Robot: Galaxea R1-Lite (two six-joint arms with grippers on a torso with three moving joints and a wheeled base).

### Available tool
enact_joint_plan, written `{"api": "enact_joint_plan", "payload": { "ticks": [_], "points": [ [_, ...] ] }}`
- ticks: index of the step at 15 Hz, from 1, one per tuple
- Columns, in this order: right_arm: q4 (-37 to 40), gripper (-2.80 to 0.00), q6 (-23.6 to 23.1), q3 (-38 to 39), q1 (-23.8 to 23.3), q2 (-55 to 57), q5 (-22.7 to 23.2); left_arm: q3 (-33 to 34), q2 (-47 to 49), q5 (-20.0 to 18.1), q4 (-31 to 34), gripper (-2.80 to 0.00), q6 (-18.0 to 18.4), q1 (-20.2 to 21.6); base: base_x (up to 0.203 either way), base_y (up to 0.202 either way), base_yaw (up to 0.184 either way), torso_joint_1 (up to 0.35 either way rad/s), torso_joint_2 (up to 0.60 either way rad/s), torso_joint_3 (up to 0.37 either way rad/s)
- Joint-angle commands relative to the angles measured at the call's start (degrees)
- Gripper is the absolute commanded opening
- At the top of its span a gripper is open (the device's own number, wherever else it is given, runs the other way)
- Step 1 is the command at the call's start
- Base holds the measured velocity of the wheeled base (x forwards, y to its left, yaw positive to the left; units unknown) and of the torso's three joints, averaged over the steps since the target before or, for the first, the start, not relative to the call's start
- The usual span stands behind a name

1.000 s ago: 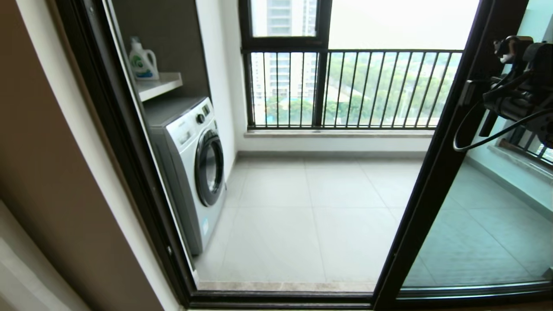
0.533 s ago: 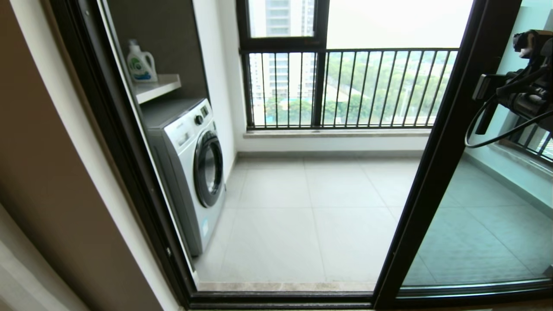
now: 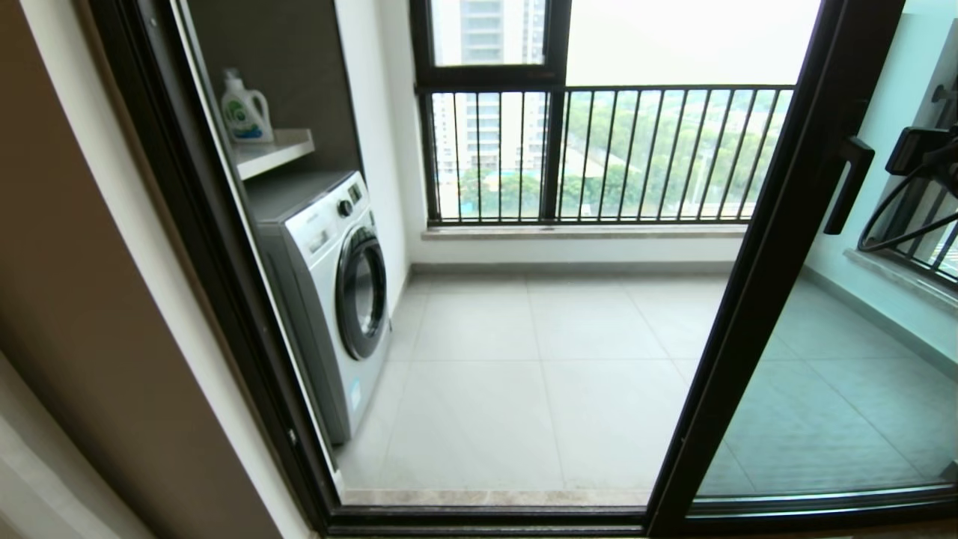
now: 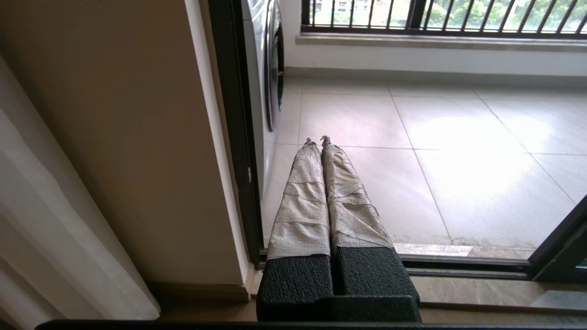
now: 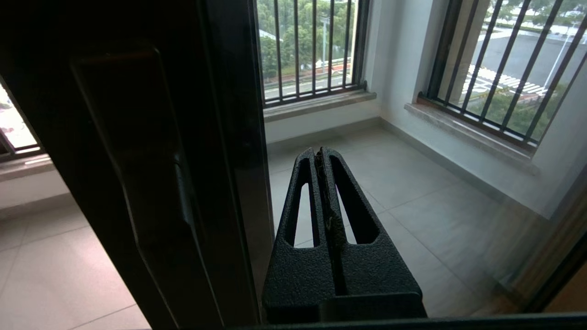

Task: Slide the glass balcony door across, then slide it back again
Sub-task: Close the slid door

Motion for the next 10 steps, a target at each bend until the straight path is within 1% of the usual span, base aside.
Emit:
{"api": "enact_joint_plan", "payload": {
  "ticks": [1,3,5,10],
  "points": [
    [-0.3,-2.80,0.0,1.8,-1.5,1.0,0.8,0.0,0.0,0.0,0.0,-2.80,0.0,0.0,0.000,0.000,0.000,0.000,0.00,0.000],
    [-0.3,-2.80,-0.2,2.6,-1.2,1.1,1.5,0.0,0.0,0.0,0.0,-2.80,0.0,0.0,0.000,0.000,0.000,0.000,0.00,0.000],
    [-0.3,-2.80,-0.2,2.3,0.2,2.0,1.4,0.0,0.0,0.0,0.0,-2.80,0.0,0.0,0.000,0.000,0.000,0.000,0.00,0.000],
    [-0.3,-2.80,-0.4,1.2,5.9,2.1,0.7,0.0,0.0,0.0,0.0,-2.80,0.0,0.0,0.000,0.000,0.000,0.000,0.00,0.000]
  ]
}}
